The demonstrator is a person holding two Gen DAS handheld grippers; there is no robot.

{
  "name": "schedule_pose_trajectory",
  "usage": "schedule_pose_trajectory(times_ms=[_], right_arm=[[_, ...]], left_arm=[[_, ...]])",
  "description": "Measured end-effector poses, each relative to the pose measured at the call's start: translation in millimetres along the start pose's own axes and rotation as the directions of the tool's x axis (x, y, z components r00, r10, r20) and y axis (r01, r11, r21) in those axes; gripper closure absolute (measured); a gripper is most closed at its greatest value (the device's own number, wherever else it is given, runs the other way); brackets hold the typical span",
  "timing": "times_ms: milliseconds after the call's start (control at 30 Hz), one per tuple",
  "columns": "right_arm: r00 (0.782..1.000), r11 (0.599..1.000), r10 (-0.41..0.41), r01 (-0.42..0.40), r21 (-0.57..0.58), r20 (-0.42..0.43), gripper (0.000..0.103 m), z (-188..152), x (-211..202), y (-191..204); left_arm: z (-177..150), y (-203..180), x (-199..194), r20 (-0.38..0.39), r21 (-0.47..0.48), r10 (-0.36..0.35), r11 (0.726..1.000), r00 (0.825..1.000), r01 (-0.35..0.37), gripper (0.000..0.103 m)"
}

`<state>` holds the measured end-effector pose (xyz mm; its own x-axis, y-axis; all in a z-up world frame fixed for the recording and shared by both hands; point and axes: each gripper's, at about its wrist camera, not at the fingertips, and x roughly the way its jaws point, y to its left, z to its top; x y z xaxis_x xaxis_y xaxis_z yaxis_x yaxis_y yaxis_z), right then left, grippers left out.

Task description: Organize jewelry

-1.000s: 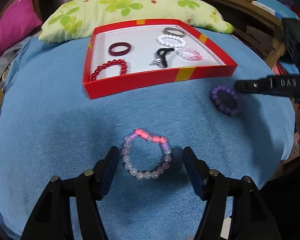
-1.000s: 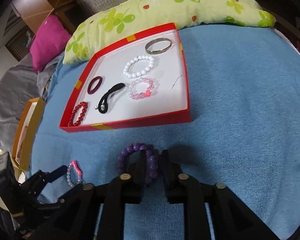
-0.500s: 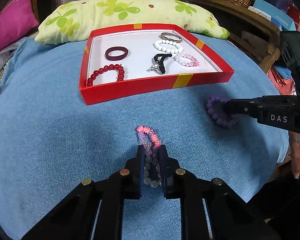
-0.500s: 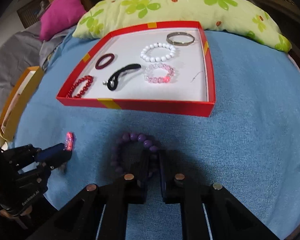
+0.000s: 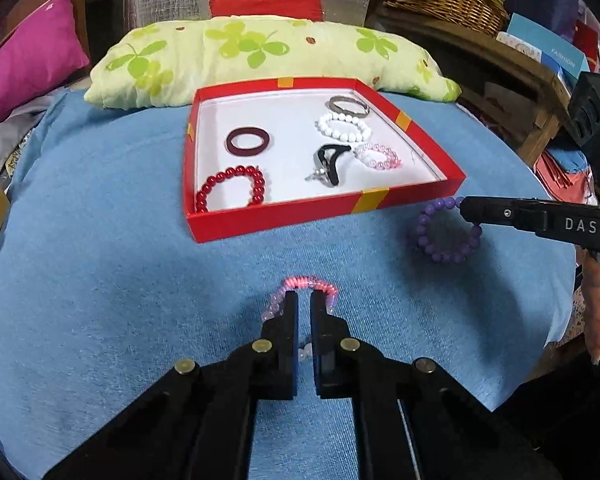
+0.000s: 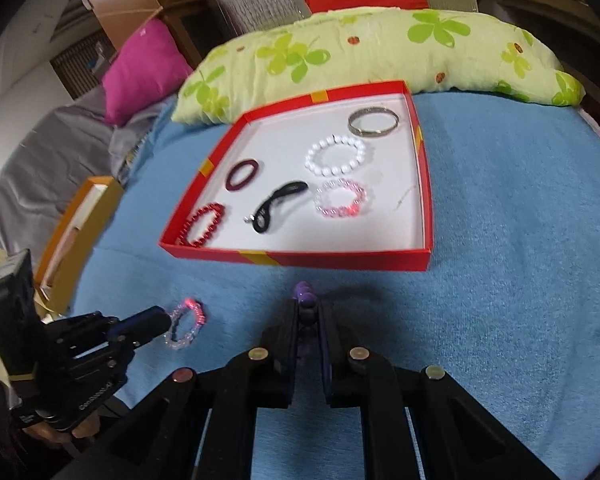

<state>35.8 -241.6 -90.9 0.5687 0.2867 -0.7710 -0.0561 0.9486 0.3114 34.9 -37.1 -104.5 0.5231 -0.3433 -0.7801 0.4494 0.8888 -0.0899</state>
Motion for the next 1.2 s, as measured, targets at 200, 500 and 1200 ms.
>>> schedule_pose_trajectory(times_ms=[200, 500, 1200], right_arm=[[1.000, 1.000, 0.006, -0.006, -0.001, 0.011, 0.092, 0.7, -2.1, 2.5], [1.000, 0.999, -0.029, 0.029, 0.038, -0.005, 0.092, 0.1, -0.2, -10.9], [0.999, 0.997, -0.027, 0.028, 0.073, -0.019, 0.092, -0.4, 2.8, -15.3]], left_arm=[[2.0, 2.7, 2.7, -0.006, -0.011, -0.003, 1.000, 1.000, 0.003, 0.097], [-5.4, 6.6, 4.6, -0.050, -0.039, -0.058, 0.998, 0.997, 0.056, 0.072], [-11.7, -3.5, 18.9, -0.056, -0.001, -0.046, 0.999, 0.997, 0.046, 0.096]])
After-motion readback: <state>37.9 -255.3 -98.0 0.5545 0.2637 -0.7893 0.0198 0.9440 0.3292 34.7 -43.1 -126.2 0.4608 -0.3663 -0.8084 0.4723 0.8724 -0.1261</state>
